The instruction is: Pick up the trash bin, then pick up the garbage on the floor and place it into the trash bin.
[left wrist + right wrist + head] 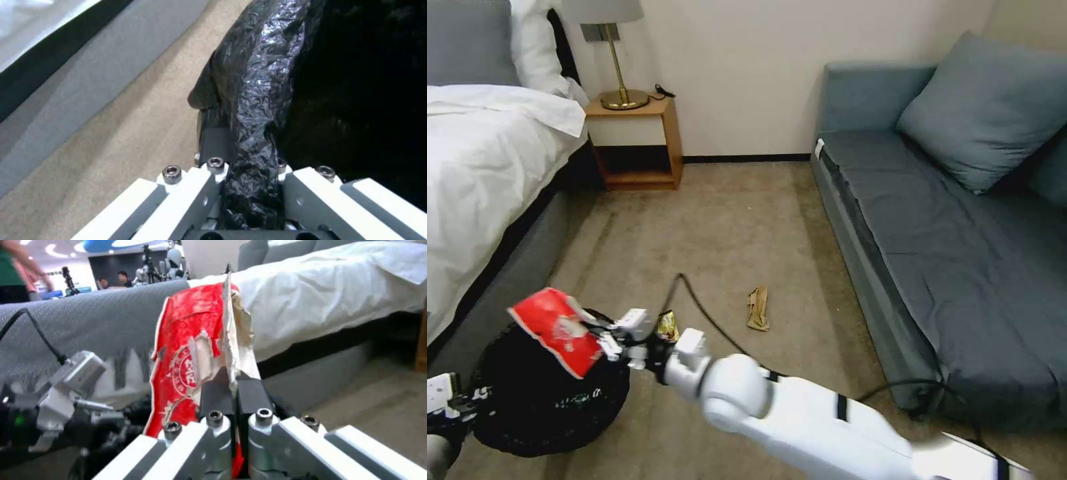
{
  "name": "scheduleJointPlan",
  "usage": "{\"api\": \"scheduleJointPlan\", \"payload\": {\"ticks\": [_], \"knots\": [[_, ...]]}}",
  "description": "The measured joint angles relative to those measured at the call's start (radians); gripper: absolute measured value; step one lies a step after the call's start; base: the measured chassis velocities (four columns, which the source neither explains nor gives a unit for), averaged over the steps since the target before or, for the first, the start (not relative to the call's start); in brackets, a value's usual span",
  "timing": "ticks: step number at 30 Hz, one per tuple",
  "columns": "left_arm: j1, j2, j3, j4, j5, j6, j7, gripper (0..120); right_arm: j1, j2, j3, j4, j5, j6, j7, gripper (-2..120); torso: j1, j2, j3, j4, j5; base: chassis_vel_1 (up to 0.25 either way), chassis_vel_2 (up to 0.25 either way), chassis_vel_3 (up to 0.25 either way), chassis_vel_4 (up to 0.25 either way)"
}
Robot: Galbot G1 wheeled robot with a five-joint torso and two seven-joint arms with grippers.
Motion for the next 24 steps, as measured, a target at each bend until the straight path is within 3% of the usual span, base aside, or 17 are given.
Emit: {"api": "scheduleJointPlan", "payload": {"ticks": [7,8,12,14,17,20,24], "knots": [[-0.004,0.001,0.006,-0.004,0.001,0.000,0.000,3,0.001,0.031,-0.013,-0.025,-0.008,-0.012,0.008,1,0.000,0.000,0.000,-0.0003,0.0001,0.000,0.000,0.000,0.000],[-0.005,0.001,0.007,-0.004,0.001,0.000,-0.001,3,-0.006,0.029,-0.010,-0.028,-0.012,-0.014,0.008,10,0.000,0.000,0.000,-0.0003,0.0002,0.000,0.000,0.000,0.000],[-0.006,0.001,0.009,-0.004,0.002,0.000,-0.001,3,-0.015,0.024,0.002,-0.031,-0.013,-0.024,0.010,17,0.000,0.000,0.000,-0.0003,0.0001,0.000,0.000,0.000,0.000],[-0.008,0.004,0.012,0.002,0.005,0.000,-0.001,3,-0.027,0.021,0.015,-0.037,-0.014,-0.031,0.010,29,0.000,0.000,0.000,-0.0004,0.0002,0.000,0.000,0.000,0.000],[-0.008,0.007,0.011,0.005,0.005,0.000,-0.001,3,-0.033,0.016,0.016,-0.037,-0.016,-0.032,0.010,36,0.000,0.000,0.000,-0.0003,0.0002,0.000,0.000,0.000,0.000],[-0.010,0.011,0.007,0.007,0.001,0.000,0.000,3,-0.048,0.004,0.021,-0.027,-0.033,-0.032,0.009,53,0.000,0.000,0.000,-0.0003,0.0003,0.000,0.000,0.000,0.000],[-0.012,0.012,0.006,0.010,0.000,0.000,0.000,3,-0.062,-0.010,0.038,-0.011,-0.052,-0.032,0.015,64,0.000,0.000,0.000,-0.0002,0.0004,0.000,0.000,0.000,0.000]]}}
